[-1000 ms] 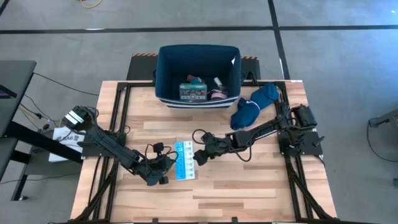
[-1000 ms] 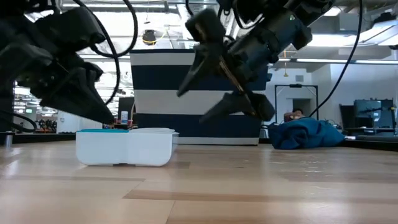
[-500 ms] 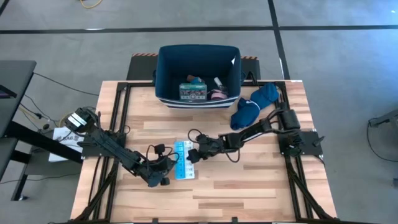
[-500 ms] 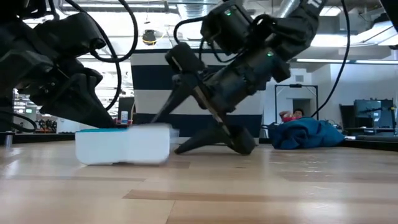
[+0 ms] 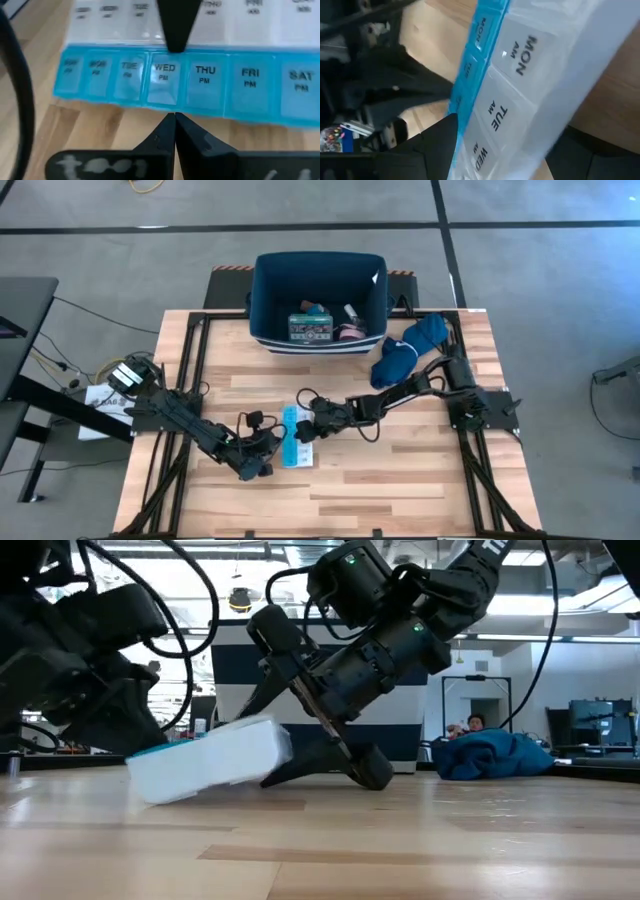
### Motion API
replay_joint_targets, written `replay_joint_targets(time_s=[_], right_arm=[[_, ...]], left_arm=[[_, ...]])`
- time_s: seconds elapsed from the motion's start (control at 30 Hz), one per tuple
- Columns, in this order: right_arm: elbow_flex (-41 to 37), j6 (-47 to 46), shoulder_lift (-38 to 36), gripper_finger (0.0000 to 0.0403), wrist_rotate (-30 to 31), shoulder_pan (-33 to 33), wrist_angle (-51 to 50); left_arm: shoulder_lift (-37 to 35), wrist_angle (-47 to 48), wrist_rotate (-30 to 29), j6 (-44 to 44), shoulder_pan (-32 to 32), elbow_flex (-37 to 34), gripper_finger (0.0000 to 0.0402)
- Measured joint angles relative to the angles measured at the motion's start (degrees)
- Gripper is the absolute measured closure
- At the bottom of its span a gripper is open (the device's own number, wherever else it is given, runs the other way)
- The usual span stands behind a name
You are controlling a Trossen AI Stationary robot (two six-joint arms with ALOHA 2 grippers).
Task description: Pick & place medical supplies in basket/bin
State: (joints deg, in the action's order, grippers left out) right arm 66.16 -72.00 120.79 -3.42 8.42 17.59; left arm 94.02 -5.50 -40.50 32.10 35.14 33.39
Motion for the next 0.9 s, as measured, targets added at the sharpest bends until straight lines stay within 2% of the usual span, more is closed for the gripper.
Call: replay_joint_targets(time_s=[0.23,0.4,0.57,0.63,0.73,0.9], right_arm=[[0.95,4.7,0.51,0.0158,-2.71,-0.7,0.59],[1.06,6.15,0.11,0.0205,-5.48,-0.72,2.25],[1.08,8.26,-0.04,0.0265,-5.78,-0.7,2.56],[1.15,9.37,-0.1,0.0273,-5.73,-0.72,2.76],[1.1,10.28,-0.08,0.0273,-5.85,-0.7,4.09],[1.51,10.84,0.05,0.026,-5.76,-0.74,11.49]], left_arm=[[0.0,-4.59,1.73,-2.78,0.02,0.0,0.0401],[-0.05,-5.14,0.54,-2.78,-0.56,0.0,0.0401],[-0.23,-4.35,-2.05,-2.0,-0.6,0.0,0.0401],[-1.18,-3.06,-2.19,-0.77,-0.18,0.0,0.0401],[-4.28,-0.95,-2.52,1.32,1.25,0.0,0.0401],[-16.49,2.17,-4.39,1.31,5.93,0.09,0.0401]])
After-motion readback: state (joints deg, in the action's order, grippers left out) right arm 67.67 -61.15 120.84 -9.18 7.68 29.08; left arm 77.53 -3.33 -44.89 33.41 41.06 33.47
